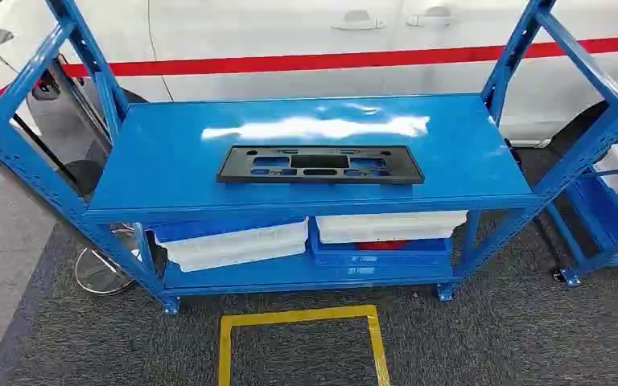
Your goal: Take the parts from the cabinet and place them on the table.
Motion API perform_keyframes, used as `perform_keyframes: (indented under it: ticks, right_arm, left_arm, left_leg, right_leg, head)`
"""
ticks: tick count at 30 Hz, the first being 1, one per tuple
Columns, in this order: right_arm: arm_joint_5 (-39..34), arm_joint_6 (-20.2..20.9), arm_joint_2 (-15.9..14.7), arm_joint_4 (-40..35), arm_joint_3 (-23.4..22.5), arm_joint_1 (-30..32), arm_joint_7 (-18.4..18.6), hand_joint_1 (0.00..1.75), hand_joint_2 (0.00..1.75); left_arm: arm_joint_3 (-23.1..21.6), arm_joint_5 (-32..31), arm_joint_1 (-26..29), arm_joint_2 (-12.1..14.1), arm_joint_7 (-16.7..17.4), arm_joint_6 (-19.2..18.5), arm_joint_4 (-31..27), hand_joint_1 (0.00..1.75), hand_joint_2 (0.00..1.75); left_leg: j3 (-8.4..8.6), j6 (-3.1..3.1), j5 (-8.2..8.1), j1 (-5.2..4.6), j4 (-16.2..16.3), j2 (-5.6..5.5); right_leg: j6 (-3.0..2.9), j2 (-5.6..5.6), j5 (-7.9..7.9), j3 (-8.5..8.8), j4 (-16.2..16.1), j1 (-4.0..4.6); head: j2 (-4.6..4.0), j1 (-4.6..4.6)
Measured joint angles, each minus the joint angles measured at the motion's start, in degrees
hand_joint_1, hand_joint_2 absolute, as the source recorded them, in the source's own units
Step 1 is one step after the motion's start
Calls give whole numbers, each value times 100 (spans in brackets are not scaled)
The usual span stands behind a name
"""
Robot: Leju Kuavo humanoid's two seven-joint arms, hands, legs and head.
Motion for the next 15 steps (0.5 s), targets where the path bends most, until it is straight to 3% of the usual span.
perform_keyframes:
  ticks: [8, 9, 11, 12, 15]
  right_arm:
    - [916, -151, -94, 120, -1104, -163, -147, 0, 175]
    - [1023, -168, -105, 140, -1237, -189, -177, 0, 175]
    - [1266, -207, -124, 181, -1526, -235, -273, 0, 175]
    - [1398, -223, -131, 201, -1666, -266, -347, 0, 0]
    - [1748, -238, -155, 225, -1995, -380, -621, 0, 0]
  left_arm:
    - [542, 201, -109, 90, -571, 330, 83, 0, 175]
    - [627, 230, -123, 94, -641, 363, 103, 0, 0]
    - [775, 264, -148, 105, -803, 441, 131, 0, 0]
    - [861, 284, -168, 107, -889, 467, 153, 0, 0]
    - [1093, 313, -207, 107, -1121, 544, 197, 0, 0]
  left_leg:
    - [0, 0, 0, 0, 1, 0]
    - [0, 0, 0, 0, 1, 0]
    - [0, 0, 0, 0, 1, 0]
    - [-1, 0, 0, 0, 1, 0]
    - [-1, 0, 0, 0, 0, -1]
  right_leg:
    - [0, 0, 0, 0, 0, -1]
    - [0, 0, 0, 0, 0, -1]
    - [0, 0, 0, 0, 0, -1]
    - [0, 0, 0, 0, 0, -1]
    - [0, 0, 0, 0, 0, 0]
  head:
    - [0, 0]
    - [0, 0]
    - [0, 0]
    - [0, 0]
    - [0, 0]
